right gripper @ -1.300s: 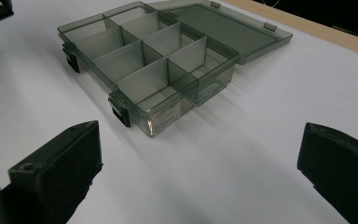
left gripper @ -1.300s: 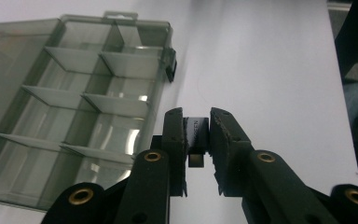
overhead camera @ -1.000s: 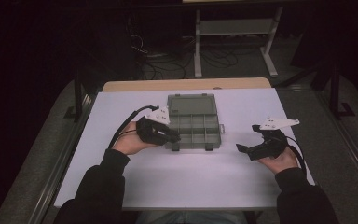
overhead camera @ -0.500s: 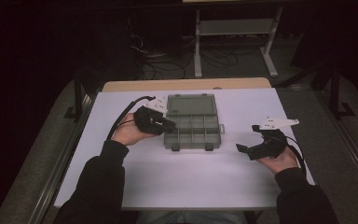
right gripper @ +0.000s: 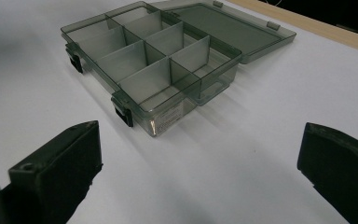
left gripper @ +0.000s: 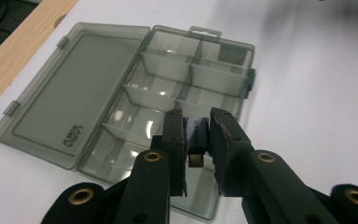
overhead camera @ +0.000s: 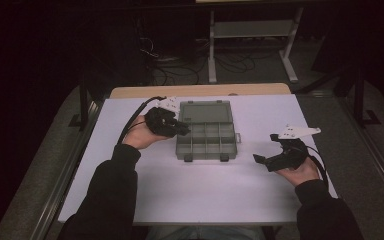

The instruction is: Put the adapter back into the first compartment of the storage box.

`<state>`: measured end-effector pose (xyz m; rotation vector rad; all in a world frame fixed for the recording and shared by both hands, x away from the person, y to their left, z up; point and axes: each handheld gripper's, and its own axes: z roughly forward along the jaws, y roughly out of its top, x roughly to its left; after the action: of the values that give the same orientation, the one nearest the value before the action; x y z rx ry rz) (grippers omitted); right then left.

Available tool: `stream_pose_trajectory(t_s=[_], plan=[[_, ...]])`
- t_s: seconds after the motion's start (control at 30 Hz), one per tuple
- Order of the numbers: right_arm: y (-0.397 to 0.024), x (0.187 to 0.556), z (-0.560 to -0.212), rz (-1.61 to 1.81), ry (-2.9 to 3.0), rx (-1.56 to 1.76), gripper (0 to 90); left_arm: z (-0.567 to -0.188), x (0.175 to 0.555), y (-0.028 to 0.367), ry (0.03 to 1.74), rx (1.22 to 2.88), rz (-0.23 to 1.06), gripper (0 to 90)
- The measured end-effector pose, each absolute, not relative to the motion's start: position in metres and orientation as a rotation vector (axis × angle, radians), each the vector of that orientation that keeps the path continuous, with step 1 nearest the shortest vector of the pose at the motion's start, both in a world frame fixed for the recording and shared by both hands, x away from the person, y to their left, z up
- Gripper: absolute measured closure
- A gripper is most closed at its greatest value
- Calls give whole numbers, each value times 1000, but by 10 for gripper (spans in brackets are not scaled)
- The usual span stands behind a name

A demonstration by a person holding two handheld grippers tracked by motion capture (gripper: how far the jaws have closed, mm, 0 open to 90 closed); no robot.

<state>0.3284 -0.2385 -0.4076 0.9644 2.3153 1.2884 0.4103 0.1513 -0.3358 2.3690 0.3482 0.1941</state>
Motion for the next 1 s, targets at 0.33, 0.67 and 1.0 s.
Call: stream_pose_trajectory(t_s=[0.33,0.67,1.0], plan=[[-238,328,-408,1284,2320,962,0,-342,425,159,421,2342,210,763],[-238,328,-408,1286,2321,962,0,-352,436,163,471,2320,226,763],[-238,328,-408,1281,2323,963,0,-363,444,159,487,2332,232,763]])
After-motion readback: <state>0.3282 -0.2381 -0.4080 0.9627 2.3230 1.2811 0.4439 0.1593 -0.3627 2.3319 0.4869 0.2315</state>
